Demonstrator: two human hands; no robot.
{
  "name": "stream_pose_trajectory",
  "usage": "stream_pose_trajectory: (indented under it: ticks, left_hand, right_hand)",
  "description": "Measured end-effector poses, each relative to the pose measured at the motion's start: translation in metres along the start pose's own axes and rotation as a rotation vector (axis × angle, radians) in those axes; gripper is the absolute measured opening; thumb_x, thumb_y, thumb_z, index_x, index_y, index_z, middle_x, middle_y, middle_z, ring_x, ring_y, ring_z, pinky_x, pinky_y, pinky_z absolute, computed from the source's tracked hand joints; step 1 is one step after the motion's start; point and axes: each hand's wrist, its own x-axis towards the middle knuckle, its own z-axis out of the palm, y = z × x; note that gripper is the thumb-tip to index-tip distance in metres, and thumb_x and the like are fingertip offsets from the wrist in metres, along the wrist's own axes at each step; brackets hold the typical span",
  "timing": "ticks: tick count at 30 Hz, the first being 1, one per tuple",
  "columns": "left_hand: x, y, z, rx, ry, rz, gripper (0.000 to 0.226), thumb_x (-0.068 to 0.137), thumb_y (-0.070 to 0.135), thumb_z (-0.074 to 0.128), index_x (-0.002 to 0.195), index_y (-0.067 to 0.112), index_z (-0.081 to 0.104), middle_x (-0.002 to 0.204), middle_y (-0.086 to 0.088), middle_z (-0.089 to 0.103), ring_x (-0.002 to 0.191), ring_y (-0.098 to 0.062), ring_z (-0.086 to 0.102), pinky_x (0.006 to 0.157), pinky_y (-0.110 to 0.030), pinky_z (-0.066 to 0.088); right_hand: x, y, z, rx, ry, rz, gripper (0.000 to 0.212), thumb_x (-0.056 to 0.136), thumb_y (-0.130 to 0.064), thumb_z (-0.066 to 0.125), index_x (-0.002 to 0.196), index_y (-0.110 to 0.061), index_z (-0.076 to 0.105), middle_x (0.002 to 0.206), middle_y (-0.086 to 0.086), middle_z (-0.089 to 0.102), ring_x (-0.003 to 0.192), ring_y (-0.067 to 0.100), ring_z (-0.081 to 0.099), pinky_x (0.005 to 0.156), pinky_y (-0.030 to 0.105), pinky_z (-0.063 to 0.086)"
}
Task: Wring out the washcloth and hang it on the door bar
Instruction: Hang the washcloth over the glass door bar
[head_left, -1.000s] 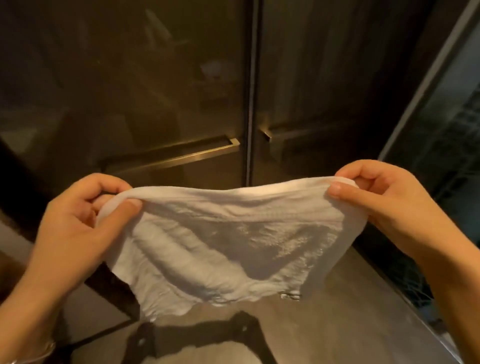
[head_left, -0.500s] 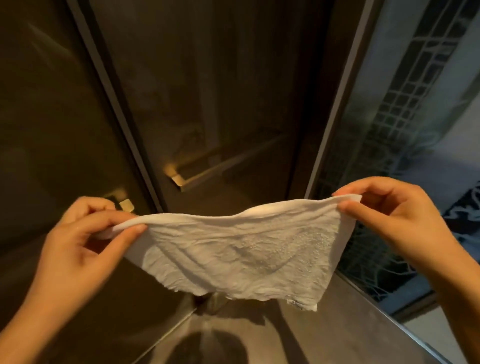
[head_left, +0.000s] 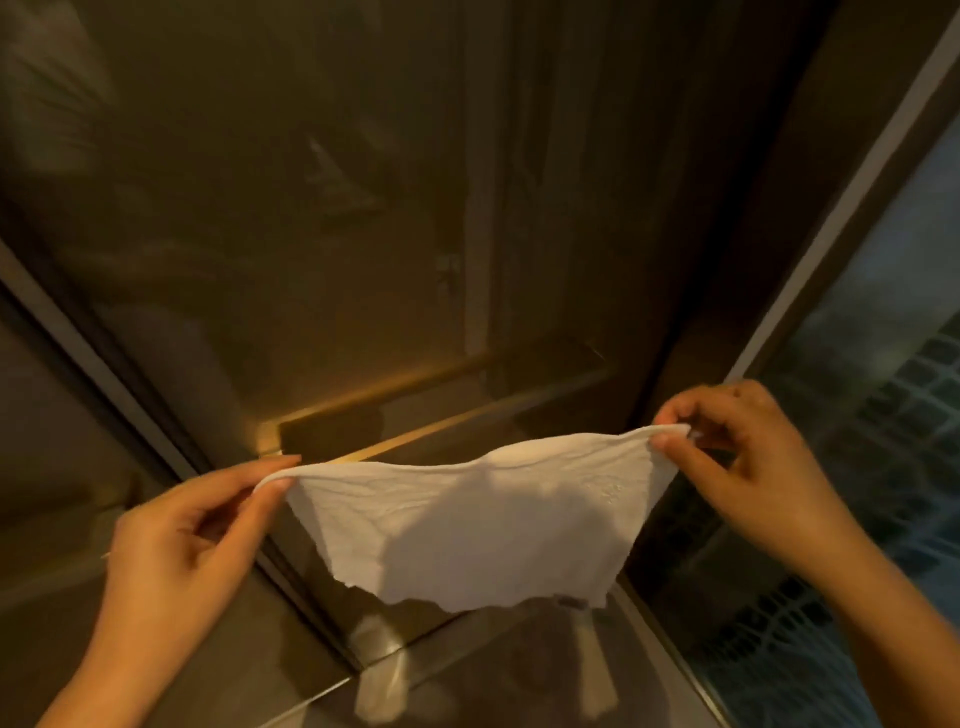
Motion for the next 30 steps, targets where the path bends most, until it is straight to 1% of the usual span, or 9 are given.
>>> stream_pose_trajectory:
  ticks: [4,10,15,18,21,24,26,28,30]
  left_hand:
    - [0.041,0.002,0.035,-0.027,0.077,-0.014,0.019,0.085,0.032,0.057,0.098,0.031,0.07,0.088,0.012,0.075,0.073,-0.005,0.072,0.065,-0.021,0.058]
    - [0.086,0.0,0.074,-0.05,0.14,-0.074,0.02,0.085,0.03,0.052,0.099,0.037,0.065,0.097,0.02,0.069,0.086,0.002,0.066,0.067,-0.008,0.052]
    - [0.083,-0.008,0.103,0.207,-0.082,-0.168,0.029,0.086,0.049,0.047,0.112,0.057,0.038,0.098,0.033,0.065,0.088,0.019,0.058,0.073,-0.002,0.044]
    - [0.07,-0.012,0.125,0.284,-0.199,-0.383,0.044,0.078,0.061,0.036,0.112,0.037,0.021,0.108,0.011,0.058,0.097,-0.007,0.06,0.081,-0.022,0.046]
    - [0.074,-0.009,0.134,0.416,-0.169,-0.374,0.028,0.089,0.051,0.041,0.1,0.028,0.03,0.093,0.006,0.064,0.092,-0.02,0.063,0.077,-0.033,0.046]
    - [0.074,-0.003,0.132,0.525,-0.086,-0.303,0.022,0.089,0.044,0.043,0.088,0.024,0.053,0.081,0.006,0.064,0.082,-0.018,0.06,0.073,-0.036,0.047]
    - [0.059,-0.002,0.127,0.506,0.139,-0.3,0.016,0.088,0.03,0.053,0.079,0.019,0.059,0.075,0.003,0.06,0.073,-0.018,0.056,0.064,-0.037,0.047]
    - [0.033,-0.008,0.125,0.457,0.373,-0.43,0.014,0.087,0.014,0.059,0.073,0.018,0.06,0.068,-0.001,0.059,0.064,-0.02,0.056,0.056,-0.04,0.048]
    - [0.014,-0.015,0.13,0.293,0.528,-0.646,0.023,0.088,0.013,0.057,0.069,0.025,0.061,0.068,-0.005,0.062,0.066,-0.025,0.058,0.057,-0.039,0.048]
  right_hand:
    - [0.058,0.025,0.022,0.038,-0.229,0.025,0.008,0.089,-0.032,0.049,0.081,-0.035,0.05,0.066,-0.002,0.058,0.056,0.006,0.058,0.044,0.014,0.043]
    - [0.143,0.047,0.043,0.358,-0.141,0.126,0.01,0.082,-0.021,0.064,0.081,-0.015,0.056,0.081,0.009,0.072,0.08,0.025,0.068,0.068,0.037,0.054]
    - [0.175,0.085,0.076,0.286,-0.289,0.144,0.016,0.087,-0.017,0.057,0.089,-0.033,0.059,0.097,-0.009,0.064,0.095,0.013,0.061,0.082,0.033,0.053]
    - [0.178,0.111,0.103,-0.109,-0.586,0.038,0.031,0.095,-0.029,0.042,0.125,-0.027,0.048,0.123,-0.003,0.06,0.115,0.014,0.052,0.105,0.036,0.036]
    - [0.185,0.117,0.11,-0.239,-0.676,-0.111,0.042,0.093,-0.044,0.04,0.132,-0.03,0.039,0.125,-0.011,0.057,0.119,0.01,0.05,0.111,0.038,0.026]
    - [0.19,0.122,0.102,-0.099,-0.633,-0.152,0.031,0.089,-0.039,0.052,0.119,-0.03,0.052,0.106,-0.016,0.055,0.103,0.006,0.053,0.095,0.03,0.043]
    - [0.186,0.138,0.094,-0.068,-0.468,-0.235,0.003,0.085,-0.028,0.061,0.086,-0.031,0.06,0.082,-0.015,0.058,0.076,0.003,0.055,0.07,0.024,0.05]
    - [0.176,0.164,0.092,-0.065,-0.425,-0.197,0.029,0.082,-0.018,0.066,0.058,-0.03,0.054,0.056,-0.006,0.056,0.054,0.008,0.055,0.051,0.024,0.045]
    - [0.165,0.184,0.101,-0.042,-0.586,0.006,0.034,0.084,-0.018,0.064,0.052,-0.026,0.057,0.053,-0.002,0.062,0.057,0.014,0.061,0.057,0.026,0.049]
